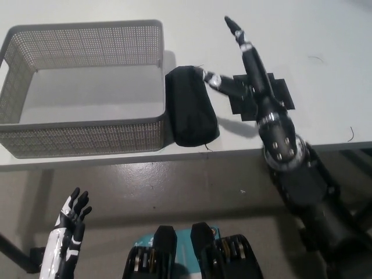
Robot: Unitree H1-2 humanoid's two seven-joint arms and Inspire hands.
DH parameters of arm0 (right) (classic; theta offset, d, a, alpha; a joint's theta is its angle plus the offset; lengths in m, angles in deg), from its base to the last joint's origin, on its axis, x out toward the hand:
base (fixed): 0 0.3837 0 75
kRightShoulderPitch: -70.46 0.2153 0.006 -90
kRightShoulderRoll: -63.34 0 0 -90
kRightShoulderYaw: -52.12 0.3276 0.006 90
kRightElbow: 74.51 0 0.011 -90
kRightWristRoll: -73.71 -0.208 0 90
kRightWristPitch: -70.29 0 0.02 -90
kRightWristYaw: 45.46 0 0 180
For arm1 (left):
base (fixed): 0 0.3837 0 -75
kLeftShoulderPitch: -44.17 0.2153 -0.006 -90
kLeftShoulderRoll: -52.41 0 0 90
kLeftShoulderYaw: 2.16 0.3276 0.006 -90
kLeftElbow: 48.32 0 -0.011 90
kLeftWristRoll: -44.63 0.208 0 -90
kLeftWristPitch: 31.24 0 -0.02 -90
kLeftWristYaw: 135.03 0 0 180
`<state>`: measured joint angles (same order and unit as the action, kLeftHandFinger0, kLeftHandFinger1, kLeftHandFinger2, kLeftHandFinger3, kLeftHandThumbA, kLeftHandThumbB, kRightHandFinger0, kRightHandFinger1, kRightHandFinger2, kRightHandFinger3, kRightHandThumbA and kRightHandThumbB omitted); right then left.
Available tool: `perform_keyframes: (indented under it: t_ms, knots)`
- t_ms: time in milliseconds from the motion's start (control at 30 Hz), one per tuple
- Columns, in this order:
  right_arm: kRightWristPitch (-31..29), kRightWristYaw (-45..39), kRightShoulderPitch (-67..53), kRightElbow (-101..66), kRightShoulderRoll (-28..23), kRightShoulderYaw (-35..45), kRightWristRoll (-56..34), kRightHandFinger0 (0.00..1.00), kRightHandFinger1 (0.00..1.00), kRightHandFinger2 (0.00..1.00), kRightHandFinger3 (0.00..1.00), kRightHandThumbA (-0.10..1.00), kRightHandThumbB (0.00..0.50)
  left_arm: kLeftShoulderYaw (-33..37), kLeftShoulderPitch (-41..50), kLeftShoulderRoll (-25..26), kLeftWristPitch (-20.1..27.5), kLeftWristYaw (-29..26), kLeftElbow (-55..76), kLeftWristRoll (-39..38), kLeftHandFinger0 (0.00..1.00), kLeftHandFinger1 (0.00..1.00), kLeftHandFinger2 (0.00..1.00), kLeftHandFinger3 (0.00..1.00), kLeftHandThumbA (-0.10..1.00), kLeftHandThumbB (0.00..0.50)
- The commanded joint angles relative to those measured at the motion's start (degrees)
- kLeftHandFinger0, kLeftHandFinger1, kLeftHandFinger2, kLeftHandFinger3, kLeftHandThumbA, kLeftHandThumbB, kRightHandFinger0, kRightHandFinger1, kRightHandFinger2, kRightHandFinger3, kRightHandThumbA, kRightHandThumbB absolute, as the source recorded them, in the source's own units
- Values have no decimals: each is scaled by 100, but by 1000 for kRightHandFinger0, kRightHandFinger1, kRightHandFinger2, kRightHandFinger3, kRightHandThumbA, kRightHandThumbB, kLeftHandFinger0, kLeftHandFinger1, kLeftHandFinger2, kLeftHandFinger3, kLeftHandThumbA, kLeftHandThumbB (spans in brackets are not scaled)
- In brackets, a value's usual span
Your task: Use the right hand to push the pencil case on the right hand side to the container on the left side
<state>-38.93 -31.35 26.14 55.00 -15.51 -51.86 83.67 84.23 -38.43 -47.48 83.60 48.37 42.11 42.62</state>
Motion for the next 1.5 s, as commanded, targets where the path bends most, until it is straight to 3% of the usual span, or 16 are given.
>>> perform_keyframes:
  t_ms: [0, 100, 167, 267, 333, 467, 700, 800, 1067, 1333, 1467]
  knots:
    - [558, -639, -1334, -3359, -94, 282, -932, 1000, 1000, 1000, 1000, 1000, 362, -73, -42, 102, 209, 26, 279, -36, 1000, 1000, 1000, 1000, 872, 264]
    - [524, -602, -1992, -4197, -176, 249, -952, 1000, 1000, 1000, 1000, 1000, 327, -69, -58, 106, 209, 42, 280, -70, 1000, 1000, 1000, 1000, 867, 273]
    - [554, -594, -2553, -4897, -256, 251, -994, 1000, 1000, 1000, 1000, 1000, 355, -80, -68, 116, 209, 31, 287, -54, 1000, 1000, 1000, 1000, 875, 275]
    - [404, -620, -3016, -5319, -380, 252, -1051, 1000, 1000, 1000, 1000, 1000, 347, -104, -80, 125, 209, 32, 280, -73, 1000, 1000, 1000, 1000, 875, 271]
    - [413, -653, -3504, -5769, -519, 274, -1186, 1000, 1000, 1000, 1000, 1000, 381, -100, -101, 116, 209, 46, 275, -138, 1000, 1000, 1000, 1000, 863, 269]
    - [86, -651, -4172, -6113, -751, 346, -1115, 1000, 1000, 1000, 1000, 1000, 359, -88, -103, 126, 209, 52, 294, -114, 1000, 1000, 1000, 1000, 867, 269]
    - [-124, -576, -5180, -6427, -932, 462, -1284, 1000, 1000, 1000, 1000, 1000, 425, -98, -182, 142, 209, 40, 311, -64, 1000, 1000, 1000, 1000, 880, 256]
    - [-216, -610, -5448, -6322, -978, 488, -1275, 1000, 1000, 1000, 1000, 1000, 377, -114, -185, 170, 209, 72, 315, -122, 1000, 1000, 1000, 1000, 879, 250]
    - [-563, -899, -5504, -5309, -852, 544, -1386, 1000, 1000, 1000, 1000, 1000, 346, -130, -241, 220, 209, 107, 255, -162, 1000, 1000, 1000, 1000, 904, 253]
    - [-387, -1066, -5166, -4730, -603, 635, -1530, 1000, 1000, 1000, 1000, 1000, 378, -256, -225, 236, 209, 58, 294, -135, 1000, 1000, 1000, 1000, 925, 239]
    - [-366, -1140, -5073, -4587, -517, 677, -1487, 1000, 1000, 1000, 1000, 1000, 344, -302, -219, 253, 209, 140, 247, -226, 1000, 1000, 1000, 1000, 921, 232]
